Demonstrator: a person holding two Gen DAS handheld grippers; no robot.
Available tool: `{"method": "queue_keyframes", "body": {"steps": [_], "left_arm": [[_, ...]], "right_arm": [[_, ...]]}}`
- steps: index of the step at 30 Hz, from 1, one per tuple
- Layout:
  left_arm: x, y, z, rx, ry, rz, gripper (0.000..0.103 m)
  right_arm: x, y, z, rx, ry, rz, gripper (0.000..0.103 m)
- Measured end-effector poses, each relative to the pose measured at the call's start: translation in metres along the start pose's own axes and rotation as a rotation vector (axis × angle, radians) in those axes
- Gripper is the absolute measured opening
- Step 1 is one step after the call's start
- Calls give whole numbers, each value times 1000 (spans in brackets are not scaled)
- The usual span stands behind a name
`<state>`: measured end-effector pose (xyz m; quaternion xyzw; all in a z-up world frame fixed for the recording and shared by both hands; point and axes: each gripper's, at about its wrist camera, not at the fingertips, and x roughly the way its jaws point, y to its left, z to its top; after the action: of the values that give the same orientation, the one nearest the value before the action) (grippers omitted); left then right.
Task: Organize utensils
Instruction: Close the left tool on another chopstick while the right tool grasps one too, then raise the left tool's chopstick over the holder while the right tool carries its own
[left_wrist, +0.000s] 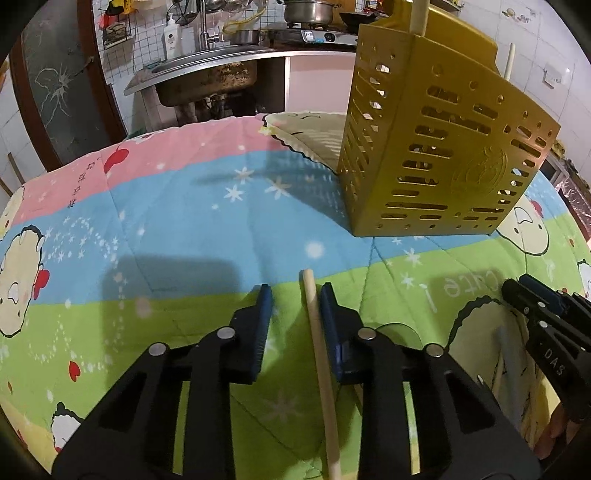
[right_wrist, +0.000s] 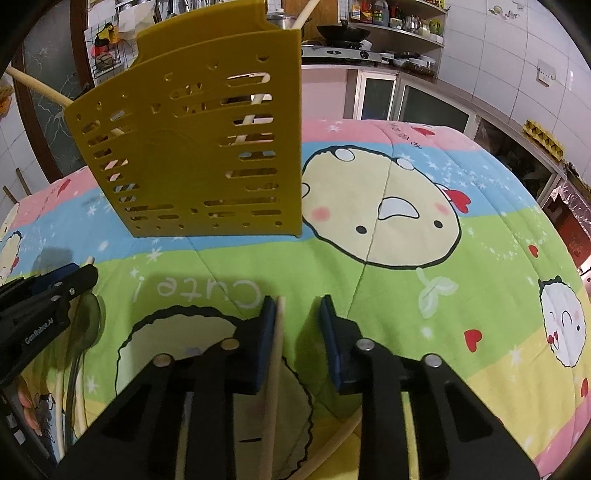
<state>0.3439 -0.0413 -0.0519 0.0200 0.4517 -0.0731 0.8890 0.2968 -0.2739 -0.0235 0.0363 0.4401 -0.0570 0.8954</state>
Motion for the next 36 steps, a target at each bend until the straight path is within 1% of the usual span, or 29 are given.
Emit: {"method": "queue_keyframes", "body": {"steps": [3, 6, 9, 12, 19, 22, 26, 32, 36], "left_arm": [[1, 0, 0, 3, -3, -1, 22], [3, 0, 0, 7, -7, -1, 20], [3, 3, 3, 1, -14, 6, 11], [-1, 4, 2, -2, -32, 4, 7], [-13, 9, 3, -25, -80, -11, 5], [-26, 9, 3, -15, -124, -5, 5], [-44, 7, 2, -9, -174, -14, 5], [-83, -4, -2, 33, -292, 0, 5], [-111, -11, -11, 54, -371, 8, 5]], "right_arm": [[2, 1, 2, 7, 9, 1, 15], [4, -1, 4, 28, 17, 14, 13], [3, -3, 4, 49, 13, 24, 6], [0, -5, 2, 63, -2, 35, 6], [-12, -13, 2, 91, -41, 56, 6], [-19, -18, 5, 98, -71, 61, 5], [-40, -20, 10, 92, -132, 58, 5], [-69, -26, 15, 93, -214, 69, 5], [-90, -25, 10, 84, -274, 72, 5]]}}
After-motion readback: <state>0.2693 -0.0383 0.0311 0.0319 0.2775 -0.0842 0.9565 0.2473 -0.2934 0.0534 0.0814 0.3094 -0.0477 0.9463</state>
